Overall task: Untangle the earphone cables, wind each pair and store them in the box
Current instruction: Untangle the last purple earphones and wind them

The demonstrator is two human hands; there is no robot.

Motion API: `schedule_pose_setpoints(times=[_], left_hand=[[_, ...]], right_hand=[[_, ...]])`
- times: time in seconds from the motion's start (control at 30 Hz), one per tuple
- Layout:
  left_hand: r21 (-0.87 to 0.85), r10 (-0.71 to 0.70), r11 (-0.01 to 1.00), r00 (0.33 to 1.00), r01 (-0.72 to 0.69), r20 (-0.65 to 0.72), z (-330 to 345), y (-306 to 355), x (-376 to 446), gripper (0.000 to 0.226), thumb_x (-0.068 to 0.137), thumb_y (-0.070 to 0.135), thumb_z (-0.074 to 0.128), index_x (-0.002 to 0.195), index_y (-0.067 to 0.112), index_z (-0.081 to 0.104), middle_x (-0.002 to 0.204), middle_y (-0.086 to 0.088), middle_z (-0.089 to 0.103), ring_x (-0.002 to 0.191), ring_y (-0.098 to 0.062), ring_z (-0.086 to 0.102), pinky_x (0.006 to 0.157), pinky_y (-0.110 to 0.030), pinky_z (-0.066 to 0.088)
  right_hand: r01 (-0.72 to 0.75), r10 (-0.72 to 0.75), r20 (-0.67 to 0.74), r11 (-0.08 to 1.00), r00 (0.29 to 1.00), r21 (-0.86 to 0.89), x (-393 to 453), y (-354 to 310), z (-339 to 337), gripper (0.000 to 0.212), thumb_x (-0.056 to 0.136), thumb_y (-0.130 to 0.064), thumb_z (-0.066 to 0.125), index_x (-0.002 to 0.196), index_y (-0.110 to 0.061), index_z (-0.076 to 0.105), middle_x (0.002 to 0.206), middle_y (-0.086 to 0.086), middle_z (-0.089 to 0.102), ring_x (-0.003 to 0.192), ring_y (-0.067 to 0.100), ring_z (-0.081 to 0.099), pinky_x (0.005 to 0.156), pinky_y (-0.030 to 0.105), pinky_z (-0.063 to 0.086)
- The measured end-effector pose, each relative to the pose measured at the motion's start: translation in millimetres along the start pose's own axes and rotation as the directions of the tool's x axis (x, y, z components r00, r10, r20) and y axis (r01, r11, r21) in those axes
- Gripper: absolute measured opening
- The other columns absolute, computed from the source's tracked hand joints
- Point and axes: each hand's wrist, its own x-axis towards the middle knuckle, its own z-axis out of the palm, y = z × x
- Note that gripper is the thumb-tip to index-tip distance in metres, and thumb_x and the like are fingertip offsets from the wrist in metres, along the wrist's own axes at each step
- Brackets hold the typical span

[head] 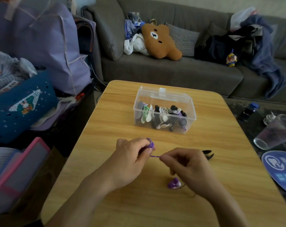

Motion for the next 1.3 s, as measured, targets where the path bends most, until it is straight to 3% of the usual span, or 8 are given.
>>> schedule_pose_setpoints(times=[0.27, 0.4, 0.57, 0.8, 0.87, 0.93, 1.03, 1.3], left_hand=[[-0.277, 0.023, 0.960, 0.980, 0.034, 0.200, -14, 12, 0, 0.008, 0.094, 0.027, 0.065, 0.101, 0.026, 0.070, 0.098, 0.008, 0.071, 0.096, -0.005, 0.064, 0.090, -0.023, 0.049], [-0.288, 0.069, 0.956, 0.996, -0.049, 0.061, -15, 11, 1, 0.006, 0.088, 0.017, 0.072, 0.091, 0.020, 0.068, 0.089, 0.013, 0.068, 0.089, -0.007, 0.063, 0.081, -0.011, 0.044], [-0.183, 0.062, 0.977, 0.968, -0.109, -0.242, -24, 1, 4, 0.007, 0.089, 0.022, 0.068, 0.085, 0.025, 0.063, 0.080, 0.013, 0.065, 0.089, -0.004, 0.063, 0.079, -0.008, 0.043], [-0.039, 0.125, 0.988, 0.911, -0.152, -0.394, -24, -7, 7, 0.016, 0.097, 0.035, 0.058, 0.091, 0.021, 0.063, 0.083, 0.019, 0.064, 0.085, -0.009, 0.064, 0.080, -0.025, 0.049], [-0.099, 0.126, 0.980, 0.922, -0.173, -0.367, -23, 0, 4, 0.021, 0.098, 0.035, 0.055, 0.090, 0.017, 0.063, 0.081, 0.014, 0.065, 0.083, -0.007, 0.063, 0.073, -0.011, 0.045], [-0.154, 0.144, 0.969, 0.946, -0.195, -0.292, -17, 10, 0, 0.027, 0.096, 0.036, 0.054, 0.084, 0.013, 0.061, 0.074, 0.005, 0.063, 0.077, -0.012, 0.061, 0.068, -0.013, 0.045], [-0.148, 0.174, 0.965, 0.950, -0.217, -0.259, -6, 16, -2, 0.029, 0.100, 0.034, 0.054, 0.082, 0.012, 0.058, 0.069, 0.000, 0.058, 0.070, -0.018, 0.053, 0.063, -0.022, 0.042], [-0.144, 0.106, 0.981, 0.981, -0.130, -0.165, 6, 16, -4, 0.031, 0.098, 0.052, 0.047, 0.085, 0.026, 0.059, 0.074, 0.015, 0.058, 0.077, -0.013, 0.056, 0.077, -0.029, 0.042]], right_hand=[[-0.027, 0.027, -0.009, 0.999, 1.000, -0.023, -2, 10, -35, 0.047, 0.080, -0.058, 0.059, 0.058, -0.018, 0.066, 0.047, 0.002, 0.053, 0.043, 0.013, 0.045, 0.047, 0.026, 0.039], [-0.066, 0.063, 0.049, 0.995, 0.997, 0.076, -3, 9, -33, 0.052, 0.086, -0.052, 0.051, 0.055, -0.013, 0.067, 0.044, 0.007, 0.057, 0.038, 0.016, 0.048, 0.048, 0.026, 0.043], [-0.069, 0.067, 0.022, 0.989, 0.998, 0.133, -3, 9, -31, 0.020, 0.072, -0.037, 0.075, 0.079, -0.019, 0.070, 0.054, 0.008, 0.061, 0.038, 0.021, 0.049, 0.040, 0.025, 0.039], [-0.148, 0.142, 0.046, 0.966, 0.989, 0.211, -4, 6, -22, 0.053, 0.089, -0.054, 0.045, 0.063, -0.012, 0.063, 0.045, 0.009, 0.049, 0.034, 0.021, 0.044, 0.045, 0.036, 0.042], [-0.119, 0.120, 0.005, 0.975, 0.993, 0.189, -3, 6, -20, 0.049, 0.086, -0.058, 0.051, 0.082, -0.013, 0.070, 0.062, 0.011, 0.065, 0.045, 0.023, 0.059, 0.040, 0.026, 0.044], [0.005, -0.001, -0.023, 0.986, 1.000, 0.166, -2, 10, -18, 0.052, 0.078, -0.064, 0.069, 0.112, -0.025, 0.068, 0.098, 0.004, 0.074, 0.083, 0.015, 0.073, 0.066, 0.026, 0.057], [0.148, -0.148, -0.009, 0.988, 0.989, 0.045, -1, 15, -10, 0.063, 0.071, -0.056, 0.081, 0.124, -0.028, 0.063, 0.119, -0.009, 0.070, 0.118, 0.009, 0.063, 0.100, 0.028, 0.047], [0.290, -0.239, -0.246, 0.936, 0.939, 0.199, 1, 5, 10, 0.029, 0.086, -0.055, 0.064, 0.083, -0.027, 0.070, 0.070, 0.003, 0.070, 0.059, 0.013, 0.063, 0.057, 0.027, 0.052]])
